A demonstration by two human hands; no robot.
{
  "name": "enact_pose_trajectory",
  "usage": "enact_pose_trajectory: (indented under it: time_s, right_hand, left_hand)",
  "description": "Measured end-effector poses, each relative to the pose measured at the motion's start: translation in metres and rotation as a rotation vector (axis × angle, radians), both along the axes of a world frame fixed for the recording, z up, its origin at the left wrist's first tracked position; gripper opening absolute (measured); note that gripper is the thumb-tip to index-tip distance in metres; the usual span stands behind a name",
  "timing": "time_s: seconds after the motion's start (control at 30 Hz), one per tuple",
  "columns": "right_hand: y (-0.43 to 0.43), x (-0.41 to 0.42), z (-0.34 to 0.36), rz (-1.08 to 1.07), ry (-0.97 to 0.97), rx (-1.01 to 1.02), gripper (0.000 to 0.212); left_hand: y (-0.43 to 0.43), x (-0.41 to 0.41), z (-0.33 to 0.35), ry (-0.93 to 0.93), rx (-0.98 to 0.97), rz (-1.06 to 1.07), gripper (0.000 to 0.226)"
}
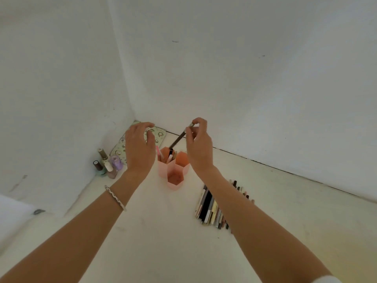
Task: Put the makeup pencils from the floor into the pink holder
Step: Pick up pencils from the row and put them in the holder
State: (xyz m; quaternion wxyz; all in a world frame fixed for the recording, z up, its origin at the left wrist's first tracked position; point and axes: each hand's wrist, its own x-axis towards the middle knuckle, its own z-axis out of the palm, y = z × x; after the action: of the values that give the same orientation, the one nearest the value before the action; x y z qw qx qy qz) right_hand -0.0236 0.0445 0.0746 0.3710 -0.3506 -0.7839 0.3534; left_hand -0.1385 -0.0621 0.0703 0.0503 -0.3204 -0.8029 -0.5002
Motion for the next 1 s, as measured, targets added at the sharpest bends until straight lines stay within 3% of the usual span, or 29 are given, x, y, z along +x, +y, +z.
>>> enact_pose_trajectory:
  time_s: [0.2,0.47,0.57,0.77,1.0]
  right_hand:
    - [-0.015,-0.003,-0.027,0.148,-0.309,0.096,0.013]
    - [0.023,0.042,-0.003,-0.115,-0.047,0.025,0.02]
    - [0.04,0.067,-0.003,-0.173,-0.048,-0.014,0.02]
    - [0.056,0.11,-0.02,-0.218,-0.09,-0.106,0.02]
    - [0.063,0.135,-0.031,-0.204,-0.18,-0.157,0.022]
  left_hand:
    - [0.01,0.024,0.016,-0.104,0.033,-0.119,0.028]
    - [0.037,0.089,0.006,-0.178,-0.043,-0.279,0.021]
    - [0.048,0.114,-0.014,-0.16,-0.239,-0.375,0.017]
    - [0.058,0.145,-0.072,-0.13,-0.875,-0.511,0.024]
    - [0.061,0.159,-0.098,-0.1,-1.014,-0.47,0.035]
